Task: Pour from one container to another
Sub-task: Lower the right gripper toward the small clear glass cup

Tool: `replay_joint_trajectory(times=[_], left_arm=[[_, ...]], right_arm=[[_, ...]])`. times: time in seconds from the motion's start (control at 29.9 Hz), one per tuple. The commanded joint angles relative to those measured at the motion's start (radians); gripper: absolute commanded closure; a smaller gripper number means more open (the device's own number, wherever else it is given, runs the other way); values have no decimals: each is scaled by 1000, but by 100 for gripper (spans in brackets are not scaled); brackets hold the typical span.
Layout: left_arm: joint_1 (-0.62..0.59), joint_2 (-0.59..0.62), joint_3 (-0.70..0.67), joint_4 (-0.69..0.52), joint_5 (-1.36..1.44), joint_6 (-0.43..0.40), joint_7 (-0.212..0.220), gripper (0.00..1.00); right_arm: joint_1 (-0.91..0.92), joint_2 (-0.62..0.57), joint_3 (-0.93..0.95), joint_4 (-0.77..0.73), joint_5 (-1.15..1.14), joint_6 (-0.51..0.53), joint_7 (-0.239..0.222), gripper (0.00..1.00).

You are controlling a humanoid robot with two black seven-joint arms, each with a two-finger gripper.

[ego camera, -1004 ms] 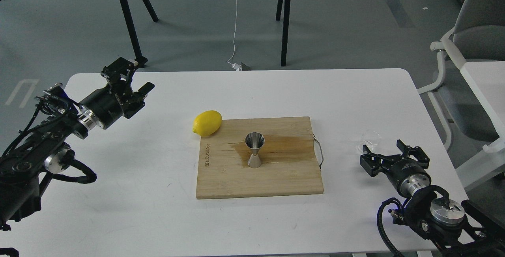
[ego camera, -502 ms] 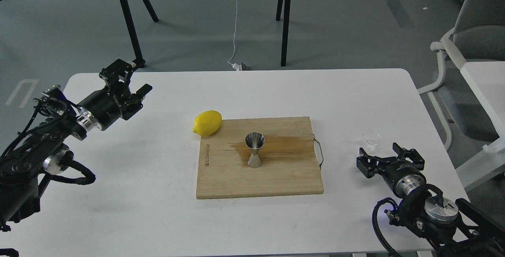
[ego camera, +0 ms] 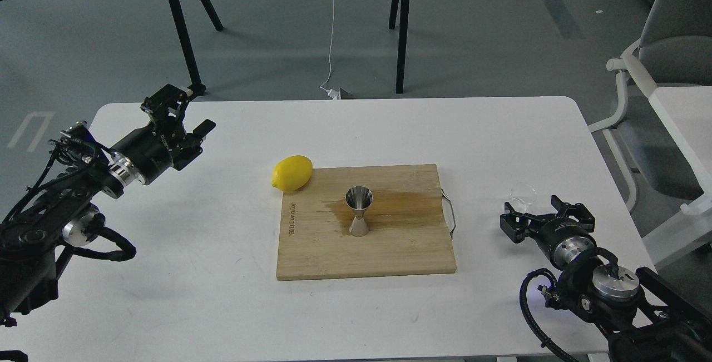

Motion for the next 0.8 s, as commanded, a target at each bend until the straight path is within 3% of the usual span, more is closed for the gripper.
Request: replay_joint_trajectory(times=[0.0, 0.77], left_arm=[[0, 0, 0, 0, 0, 0, 0, 8], [2, -11, 0, 28, -11, 0, 0, 7]], right_arm=[[8, 6, 0, -11, 0, -1, 0, 1], [57, 61, -2, -77, -23, -19, 1, 2]])
